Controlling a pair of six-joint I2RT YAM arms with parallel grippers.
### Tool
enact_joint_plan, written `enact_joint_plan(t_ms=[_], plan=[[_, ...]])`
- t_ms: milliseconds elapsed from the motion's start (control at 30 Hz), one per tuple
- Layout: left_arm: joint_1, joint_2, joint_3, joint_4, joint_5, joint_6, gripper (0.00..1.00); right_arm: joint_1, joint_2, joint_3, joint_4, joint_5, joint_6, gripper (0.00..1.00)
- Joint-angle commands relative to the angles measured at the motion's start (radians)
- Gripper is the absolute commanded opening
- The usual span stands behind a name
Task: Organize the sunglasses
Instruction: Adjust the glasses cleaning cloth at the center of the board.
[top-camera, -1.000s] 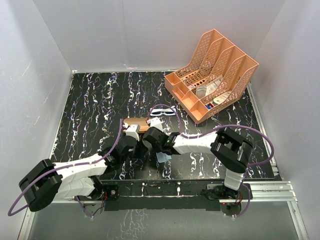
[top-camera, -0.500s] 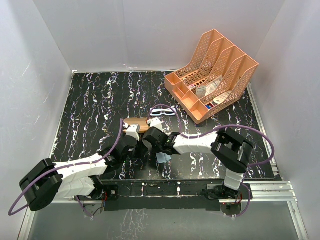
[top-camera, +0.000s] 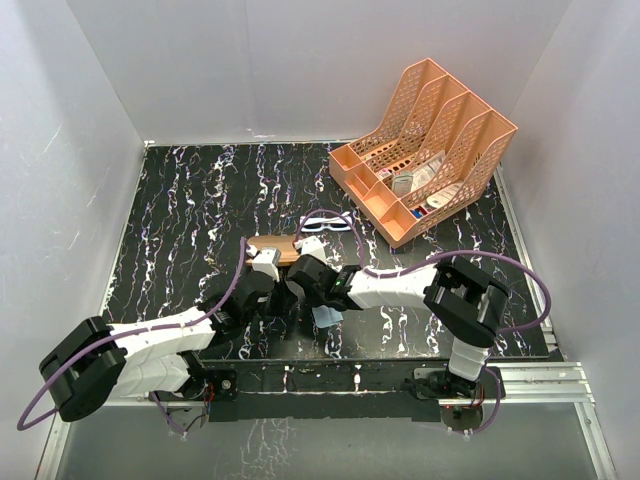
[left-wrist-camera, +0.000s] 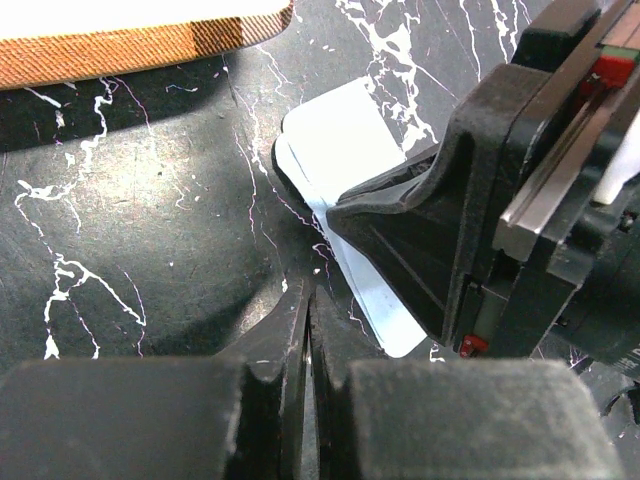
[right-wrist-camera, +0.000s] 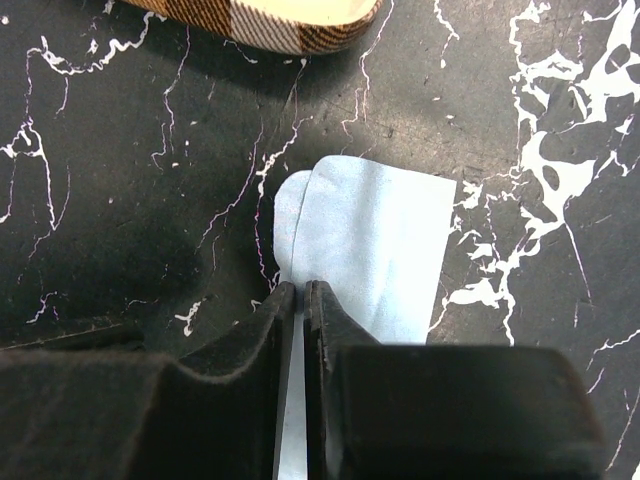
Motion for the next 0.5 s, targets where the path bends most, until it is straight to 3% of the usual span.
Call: enact_joint_plan(t_ms=[0,467], plan=[[0.003,0.004,0.002,0.01,0.01,-0.005,0.0,0.008,-0.019,-0.024,-0.04,-0.021,0.008,0.08],[0.004,0.009,0.001,0.015,0.016,-0.007,0.0,0.005,-0.057,-0.034,-0.034,-0.033,0.005,0.13]])
